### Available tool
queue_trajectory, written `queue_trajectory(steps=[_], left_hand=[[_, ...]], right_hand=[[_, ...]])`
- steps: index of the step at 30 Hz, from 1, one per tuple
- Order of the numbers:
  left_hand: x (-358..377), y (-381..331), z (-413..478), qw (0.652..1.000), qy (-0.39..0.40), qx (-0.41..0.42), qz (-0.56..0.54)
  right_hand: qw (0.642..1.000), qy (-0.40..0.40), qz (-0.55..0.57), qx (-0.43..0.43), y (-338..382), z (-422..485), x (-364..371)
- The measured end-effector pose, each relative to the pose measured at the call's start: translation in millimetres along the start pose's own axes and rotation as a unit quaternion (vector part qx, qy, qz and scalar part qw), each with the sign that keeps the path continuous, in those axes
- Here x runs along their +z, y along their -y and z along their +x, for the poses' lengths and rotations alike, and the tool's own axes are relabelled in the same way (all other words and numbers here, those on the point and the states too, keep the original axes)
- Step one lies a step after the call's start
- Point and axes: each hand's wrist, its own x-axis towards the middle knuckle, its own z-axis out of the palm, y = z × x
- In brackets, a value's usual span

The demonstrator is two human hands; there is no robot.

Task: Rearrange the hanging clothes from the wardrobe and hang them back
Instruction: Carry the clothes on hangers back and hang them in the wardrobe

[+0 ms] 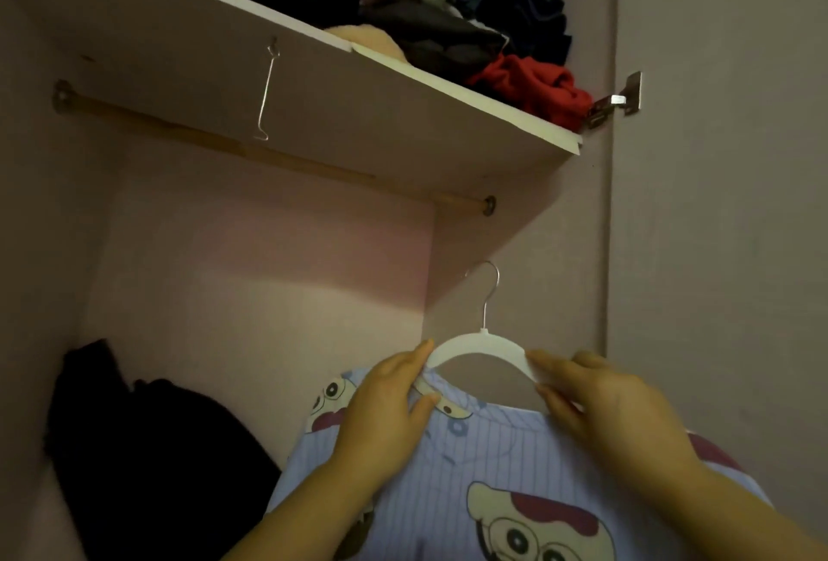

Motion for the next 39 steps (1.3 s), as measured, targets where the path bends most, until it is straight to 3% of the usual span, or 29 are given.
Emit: queue_trajectory(steps=[9, 19, 25, 32, 39], left_hand=[[37, 72, 109, 0.989, 0.030, 0.006, 0.143], [65, 136, 213, 0.976, 0.023, 0.012, 0.216], [73, 164, 222, 0.968, 0.027, 0.006, 0.249], [72, 181, 215, 0.948, 0.054, -0.022, 0.312], [68, 177, 209, 0.948, 0.054, -0.030, 0.313]], right_hand=[[0.998, -0.029, -0.062, -0.014, -44, 162, 64], [0.994, -0.067, -0.085, 0.032, -98, 302, 115], [0.988, -0.072, -0.095, 0.100, -114, 334, 137], [0.987, -0.059, -0.098, 0.114, -109, 359, 159], [0.987, 0.007, -0.086, 0.138, -102, 352, 182]])
